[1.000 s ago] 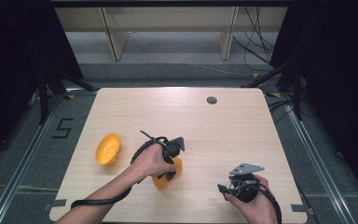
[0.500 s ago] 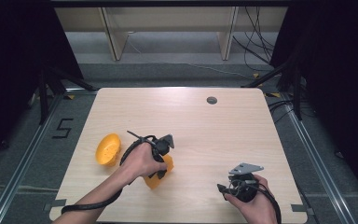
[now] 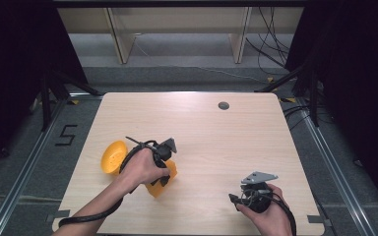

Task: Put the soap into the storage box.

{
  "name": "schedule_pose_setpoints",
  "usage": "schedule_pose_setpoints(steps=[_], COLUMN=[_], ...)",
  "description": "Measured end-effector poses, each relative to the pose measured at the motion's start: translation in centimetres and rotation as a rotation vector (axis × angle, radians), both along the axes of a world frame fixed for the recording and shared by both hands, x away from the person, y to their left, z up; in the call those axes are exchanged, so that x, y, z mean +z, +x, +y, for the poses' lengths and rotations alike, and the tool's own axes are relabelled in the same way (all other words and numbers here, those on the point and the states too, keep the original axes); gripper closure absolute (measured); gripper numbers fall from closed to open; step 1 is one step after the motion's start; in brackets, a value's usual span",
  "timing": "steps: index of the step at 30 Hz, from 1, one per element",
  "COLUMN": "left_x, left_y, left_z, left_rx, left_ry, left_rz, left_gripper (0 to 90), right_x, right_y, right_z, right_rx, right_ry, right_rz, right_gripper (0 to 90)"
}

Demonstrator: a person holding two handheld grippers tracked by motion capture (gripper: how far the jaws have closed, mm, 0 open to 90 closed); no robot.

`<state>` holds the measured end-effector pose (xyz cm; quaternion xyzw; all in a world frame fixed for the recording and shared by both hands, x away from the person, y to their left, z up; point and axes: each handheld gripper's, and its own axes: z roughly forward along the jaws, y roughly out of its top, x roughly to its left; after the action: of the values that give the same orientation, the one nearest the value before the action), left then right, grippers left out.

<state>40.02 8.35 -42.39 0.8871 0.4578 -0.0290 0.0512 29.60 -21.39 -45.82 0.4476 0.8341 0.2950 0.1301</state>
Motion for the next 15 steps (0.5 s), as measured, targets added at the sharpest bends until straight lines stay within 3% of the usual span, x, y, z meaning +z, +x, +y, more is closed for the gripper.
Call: schedule_pose_setpoints(steps=[15], left_x=[0.6], left_y=[0.4], left_z=[1.3], left_rx=[0.047], left_ry=[-0.005], left_rz=[-0.003], left_gripper=[60.3], right_x=[0.1], right_y=[-0.1], right_z=[0.1], right_rx=[-0.012], right_ry=[0.007], right_rz=[0.012], right_gripper=[46.4])
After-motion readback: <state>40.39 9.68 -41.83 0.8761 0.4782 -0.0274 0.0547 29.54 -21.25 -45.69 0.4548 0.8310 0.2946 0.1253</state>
